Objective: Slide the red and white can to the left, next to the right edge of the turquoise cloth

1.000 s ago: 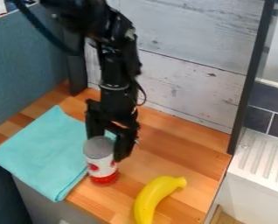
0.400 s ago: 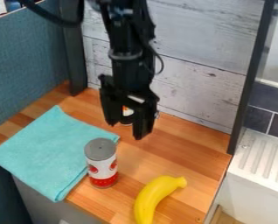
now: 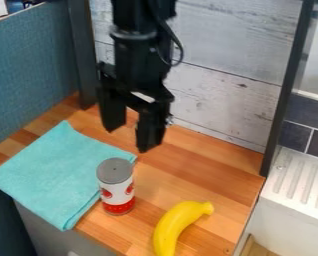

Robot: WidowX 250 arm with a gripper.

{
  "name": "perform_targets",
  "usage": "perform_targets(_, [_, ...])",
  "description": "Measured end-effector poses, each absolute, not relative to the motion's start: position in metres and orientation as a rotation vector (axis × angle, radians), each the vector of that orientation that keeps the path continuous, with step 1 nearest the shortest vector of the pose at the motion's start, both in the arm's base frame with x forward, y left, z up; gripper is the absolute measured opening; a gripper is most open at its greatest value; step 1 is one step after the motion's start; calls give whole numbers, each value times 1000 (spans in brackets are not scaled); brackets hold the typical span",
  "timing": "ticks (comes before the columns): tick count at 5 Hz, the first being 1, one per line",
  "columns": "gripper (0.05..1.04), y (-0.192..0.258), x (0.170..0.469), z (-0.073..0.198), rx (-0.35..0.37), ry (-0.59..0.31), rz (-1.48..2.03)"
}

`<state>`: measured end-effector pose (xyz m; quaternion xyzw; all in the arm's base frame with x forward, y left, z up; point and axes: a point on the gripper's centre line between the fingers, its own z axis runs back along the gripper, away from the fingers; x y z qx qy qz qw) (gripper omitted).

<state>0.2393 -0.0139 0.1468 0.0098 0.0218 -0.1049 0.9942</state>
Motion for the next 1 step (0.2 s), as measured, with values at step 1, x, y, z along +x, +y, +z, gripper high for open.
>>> perform_targets(1, [999, -22, 220, 143, 26, 110, -195])
